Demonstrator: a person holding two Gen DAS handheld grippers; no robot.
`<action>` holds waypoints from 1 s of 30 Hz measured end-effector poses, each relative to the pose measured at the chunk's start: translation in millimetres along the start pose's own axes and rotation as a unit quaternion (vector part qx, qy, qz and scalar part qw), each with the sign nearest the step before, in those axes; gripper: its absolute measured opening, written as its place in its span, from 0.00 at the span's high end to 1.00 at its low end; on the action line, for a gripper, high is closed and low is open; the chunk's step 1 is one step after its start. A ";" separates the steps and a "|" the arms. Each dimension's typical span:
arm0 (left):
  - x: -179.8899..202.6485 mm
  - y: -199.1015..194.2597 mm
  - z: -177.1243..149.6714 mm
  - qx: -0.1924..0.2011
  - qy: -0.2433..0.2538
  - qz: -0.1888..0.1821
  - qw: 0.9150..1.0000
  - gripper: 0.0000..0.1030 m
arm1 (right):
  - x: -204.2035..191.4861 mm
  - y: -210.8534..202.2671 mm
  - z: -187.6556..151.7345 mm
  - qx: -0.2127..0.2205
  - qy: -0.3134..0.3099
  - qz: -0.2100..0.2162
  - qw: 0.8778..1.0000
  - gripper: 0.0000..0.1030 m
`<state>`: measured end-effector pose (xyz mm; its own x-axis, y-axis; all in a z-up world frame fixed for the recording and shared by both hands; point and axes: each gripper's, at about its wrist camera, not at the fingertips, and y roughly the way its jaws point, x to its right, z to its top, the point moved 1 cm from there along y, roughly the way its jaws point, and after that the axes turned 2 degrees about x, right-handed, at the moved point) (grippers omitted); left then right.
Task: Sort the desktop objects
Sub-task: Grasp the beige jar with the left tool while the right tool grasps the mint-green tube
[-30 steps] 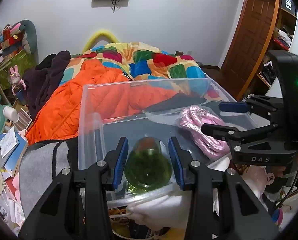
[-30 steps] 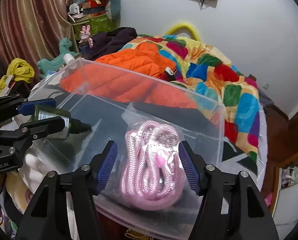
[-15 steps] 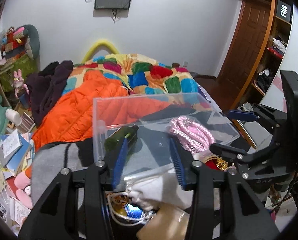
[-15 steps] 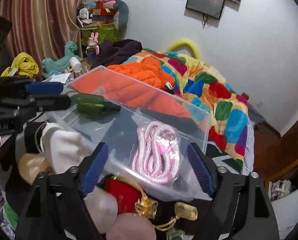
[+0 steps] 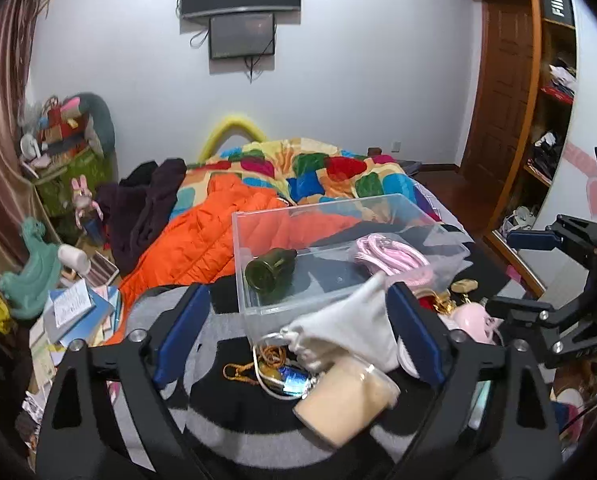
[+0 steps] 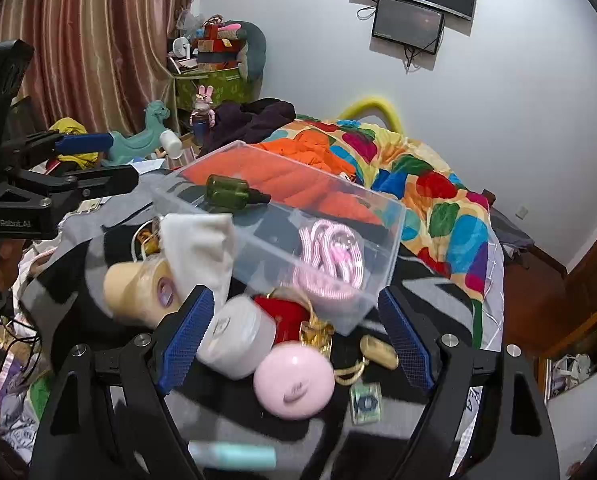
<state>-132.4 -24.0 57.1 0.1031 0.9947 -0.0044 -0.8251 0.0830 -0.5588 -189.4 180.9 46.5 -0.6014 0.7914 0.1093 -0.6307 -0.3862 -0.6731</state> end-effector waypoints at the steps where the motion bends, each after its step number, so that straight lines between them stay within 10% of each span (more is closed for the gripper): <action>1: 1.6 -4.9 -2.0 0.003 0.003 0.000 1.000 0.10 | 0.0 -5.2 -4.0 0.002 0.002 0.001 1.000 0.20; 19: 15.4 -33.1 -50.5 -0.040 -0.015 -0.056 0.998 0.09 | 4.8 -42.8 -76.7 0.014 0.048 -0.035 0.998 0.19; 30: 36.6 4.5 -84.6 -0.098 -0.028 -0.070 0.992 0.04 | -23.2 -1.0 -128.8 -0.018 0.080 0.023 0.996 0.19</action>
<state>-85.4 7.6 -15.7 0.1732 0.9766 0.1273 -0.6799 0.2121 -0.7020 -111.6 224.0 -49.5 -0.5413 0.8399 -0.0384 -0.5844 -0.4087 -0.7010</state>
